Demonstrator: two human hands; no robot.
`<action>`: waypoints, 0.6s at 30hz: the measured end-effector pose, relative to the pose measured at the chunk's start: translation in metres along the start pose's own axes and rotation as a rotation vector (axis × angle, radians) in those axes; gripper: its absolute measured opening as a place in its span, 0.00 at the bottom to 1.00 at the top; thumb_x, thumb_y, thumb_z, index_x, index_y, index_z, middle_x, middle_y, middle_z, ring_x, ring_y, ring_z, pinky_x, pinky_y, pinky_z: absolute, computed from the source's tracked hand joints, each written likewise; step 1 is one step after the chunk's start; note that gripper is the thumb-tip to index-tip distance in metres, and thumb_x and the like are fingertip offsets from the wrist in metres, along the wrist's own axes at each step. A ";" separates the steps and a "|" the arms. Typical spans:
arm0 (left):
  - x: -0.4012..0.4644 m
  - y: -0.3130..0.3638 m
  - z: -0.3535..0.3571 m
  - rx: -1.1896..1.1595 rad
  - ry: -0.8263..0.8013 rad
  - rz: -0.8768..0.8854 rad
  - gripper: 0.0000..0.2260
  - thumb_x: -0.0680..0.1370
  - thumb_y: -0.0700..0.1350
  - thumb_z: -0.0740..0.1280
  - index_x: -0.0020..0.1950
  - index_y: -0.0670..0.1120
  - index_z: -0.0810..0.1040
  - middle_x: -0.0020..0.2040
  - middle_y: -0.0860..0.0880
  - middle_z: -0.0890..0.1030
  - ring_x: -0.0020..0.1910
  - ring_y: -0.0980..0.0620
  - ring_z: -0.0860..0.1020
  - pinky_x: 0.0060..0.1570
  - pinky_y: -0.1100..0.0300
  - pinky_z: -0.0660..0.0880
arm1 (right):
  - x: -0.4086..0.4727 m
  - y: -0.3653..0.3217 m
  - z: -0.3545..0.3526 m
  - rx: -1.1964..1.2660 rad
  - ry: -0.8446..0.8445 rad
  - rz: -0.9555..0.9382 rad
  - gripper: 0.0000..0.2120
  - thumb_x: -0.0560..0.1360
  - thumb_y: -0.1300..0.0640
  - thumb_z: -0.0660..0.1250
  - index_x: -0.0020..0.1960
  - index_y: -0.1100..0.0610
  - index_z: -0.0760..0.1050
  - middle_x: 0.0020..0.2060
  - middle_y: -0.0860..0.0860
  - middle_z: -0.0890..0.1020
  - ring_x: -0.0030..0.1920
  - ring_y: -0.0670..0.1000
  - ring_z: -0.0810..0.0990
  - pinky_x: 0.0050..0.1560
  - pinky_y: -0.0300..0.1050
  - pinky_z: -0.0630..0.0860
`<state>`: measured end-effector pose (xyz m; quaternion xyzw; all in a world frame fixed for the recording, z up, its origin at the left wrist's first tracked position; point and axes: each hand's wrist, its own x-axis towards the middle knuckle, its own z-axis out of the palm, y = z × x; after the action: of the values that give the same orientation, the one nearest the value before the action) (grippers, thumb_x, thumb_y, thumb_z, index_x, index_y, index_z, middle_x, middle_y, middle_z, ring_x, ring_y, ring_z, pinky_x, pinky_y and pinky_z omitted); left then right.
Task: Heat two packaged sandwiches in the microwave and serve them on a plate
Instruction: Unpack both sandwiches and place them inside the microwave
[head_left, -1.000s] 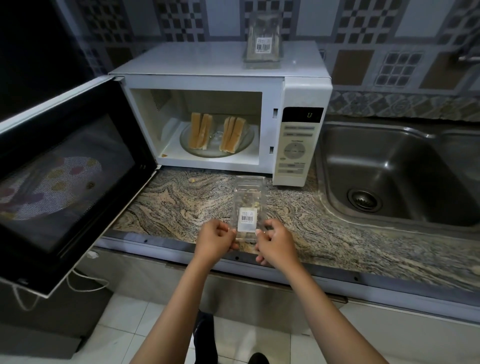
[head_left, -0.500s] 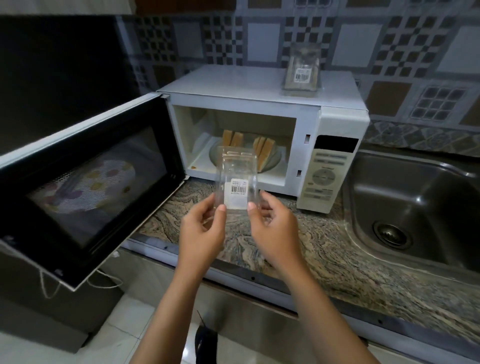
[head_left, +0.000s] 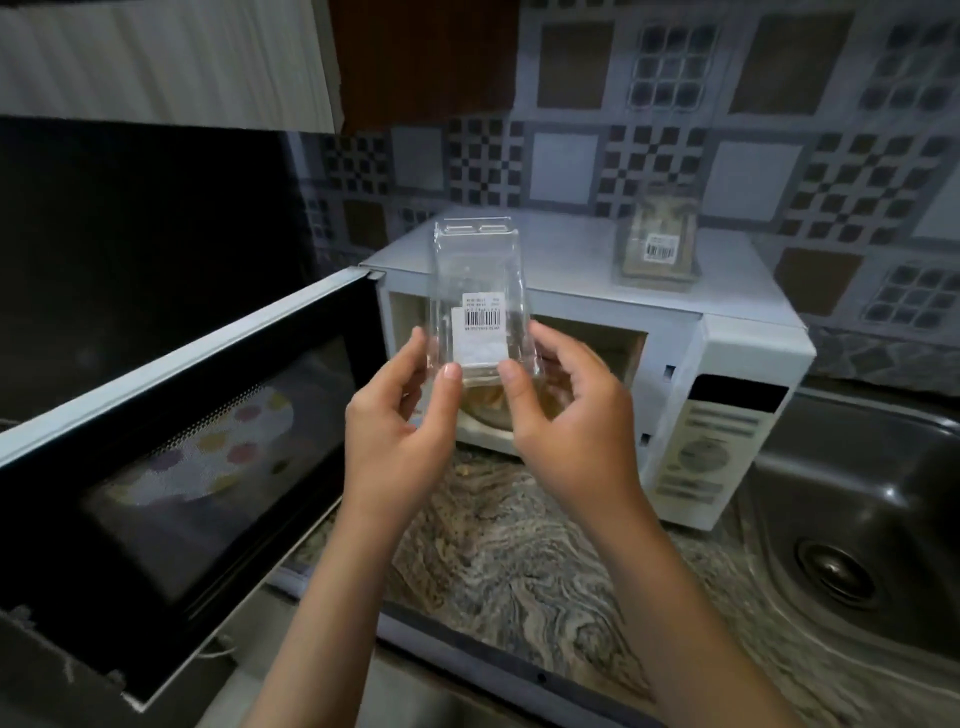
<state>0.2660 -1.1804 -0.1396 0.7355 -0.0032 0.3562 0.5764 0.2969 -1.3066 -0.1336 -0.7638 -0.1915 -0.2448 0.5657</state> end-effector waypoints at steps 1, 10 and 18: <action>0.008 0.000 0.004 -0.003 -0.004 0.022 0.25 0.75 0.50 0.67 0.69 0.41 0.71 0.63 0.49 0.78 0.61 0.58 0.77 0.62 0.54 0.75 | 0.008 0.000 0.001 -0.013 0.012 -0.007 0.23 0.74 0.47 0.66 0.65 0.57 0.74 0.58 0.49 0.79 0.58 0.45 0.78 0.59 0.49 0.77; 0.103 -0.026 0.043 0.026 -0.076 0.101 0.18 0.77 0.46 0.67 0.66 0.51 0.72 0.55 0.58 0.79 0.56 0.60 0.78 0.60 0.54 0.75 | 0.095 0.013 0.017 -0.080 0.059 0.114 0.19 0.75 0.53 0.69 0.65 0.54 0.74 0.50 0.41 0.78 0.53 0.43 0.76 0.57 0.41 0.76; 0.166 -0.049 0.068 0.225 -0.182 0.117 0.18 0.79 0.49 0.63 0.68 0.44 0.72 0.60 0.52 0.78 0.63 0.49 0.75 0.67 0.51 0.69 | 0.157 0.037 0.036 -0.187 0.006 0.189 0.15 0.76 0.53 0.67 0.62 0.55 0.74 0.46 0.42 0.75 0.50 0.44 0.75 0.48 0.33 0.70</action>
<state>0.4459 -1.1544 -0.0992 0.8232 -0.0586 0.3191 0.4659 0.4498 -1.2807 -0.0778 -0.8270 -0.0935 -0.2097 0.5132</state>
